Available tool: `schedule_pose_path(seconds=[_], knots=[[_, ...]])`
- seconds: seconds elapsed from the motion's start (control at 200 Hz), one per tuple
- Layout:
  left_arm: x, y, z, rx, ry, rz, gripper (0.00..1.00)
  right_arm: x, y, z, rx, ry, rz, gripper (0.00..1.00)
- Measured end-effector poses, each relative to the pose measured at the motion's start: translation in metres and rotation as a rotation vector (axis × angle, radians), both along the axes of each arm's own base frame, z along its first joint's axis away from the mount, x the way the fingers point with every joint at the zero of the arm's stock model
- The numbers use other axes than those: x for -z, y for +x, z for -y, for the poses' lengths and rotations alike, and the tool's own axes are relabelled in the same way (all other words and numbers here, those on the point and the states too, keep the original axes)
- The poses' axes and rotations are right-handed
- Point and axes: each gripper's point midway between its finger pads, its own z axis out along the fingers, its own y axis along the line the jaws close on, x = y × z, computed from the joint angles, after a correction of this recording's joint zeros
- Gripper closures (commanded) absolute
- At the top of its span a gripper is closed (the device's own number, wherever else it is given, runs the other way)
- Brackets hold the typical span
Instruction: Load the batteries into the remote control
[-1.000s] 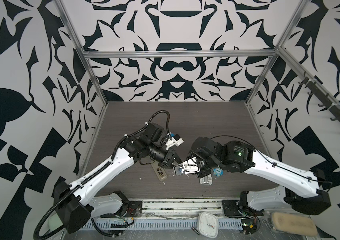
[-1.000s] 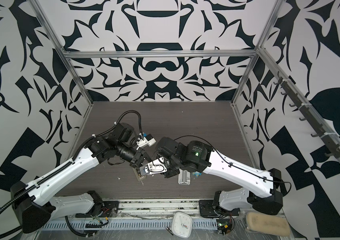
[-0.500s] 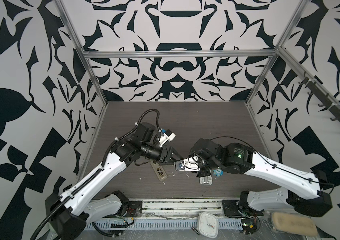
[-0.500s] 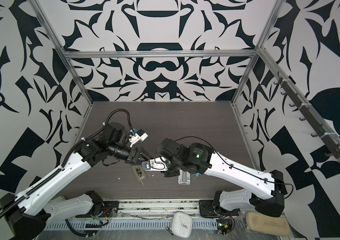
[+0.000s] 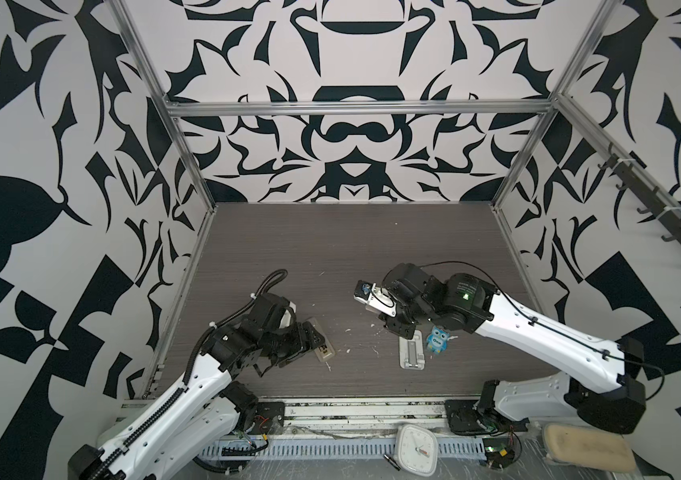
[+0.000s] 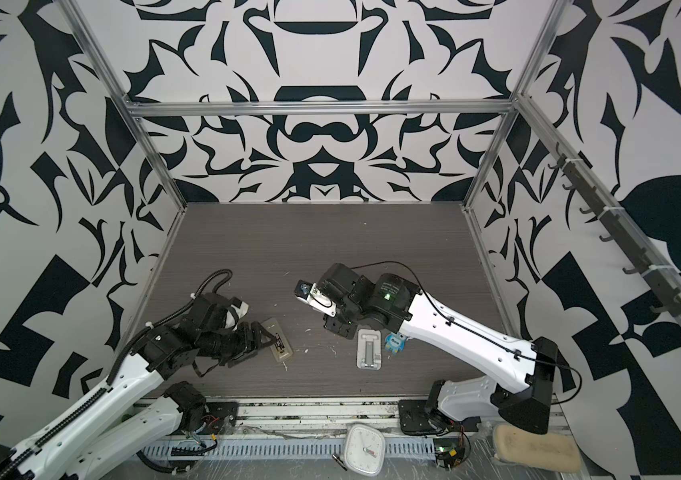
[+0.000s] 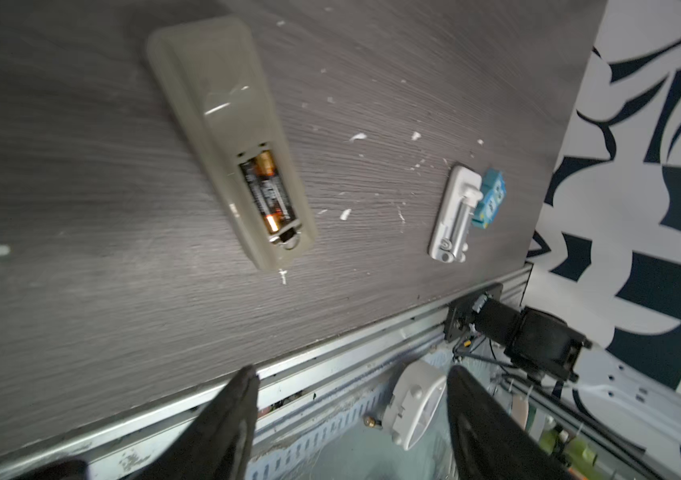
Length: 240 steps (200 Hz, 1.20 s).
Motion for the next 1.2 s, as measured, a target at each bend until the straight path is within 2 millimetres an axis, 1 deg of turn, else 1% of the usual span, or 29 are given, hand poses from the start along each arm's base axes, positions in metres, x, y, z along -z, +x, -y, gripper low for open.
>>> schedule_pose_path(seconds=[0.12,0.235,0.38,0.505,0.755,0.85,0.92,1.105,1.2], knots=[[0.029,-0.005,-0.011,-0.087,0.023,-0.056,0.20,0.004,0.010,0.010,0.093,-0.002,-0.021,0.90],[0.044,-0.002,-0.012,-0.122,0.037,-0.076,0.19,0.006,0.017,0.018,0.173,0.006,-0.043,0.92],[0.055,0.012,-0.001,-0.133,0.021,-0.080,0.19,0.012,0.025,0.024,0.259,0.011,-0.077,0.93],[0.067,0.022,0.010,-0.126,0.025,-0.092,0.20,0.017,0.026,0.028,0.305,0.011,-0.100,0.93],[0.078,0.040,0.027,-0.117,0.009,-0.071,0.20,0.018,0.028,0.034,0.365,0.025,-0.118,0.94],[0.077,0.048,0.039,-0.109,-0.015,-0.055,0.20,0.019,0.031,0.039,0.387,0.022,-0.123,0.94],[0.076,0.053,0.052,-0.096,-0.032,-0.040,0.20,0.020,0.035,0.045,0.406,0.019,-0.126,0.94],[0.074,0.065,0.100,-0.052,-0.052,-0.009,0.20,0.027,0.045,0.060,0.434,0.004,-0.139,0.96],[0.073,0.070,0.115,-0.051,-0.052,0.002,0.20,0.033,0.049,0.066,0.424,-0.013,-0.141,0.97]])
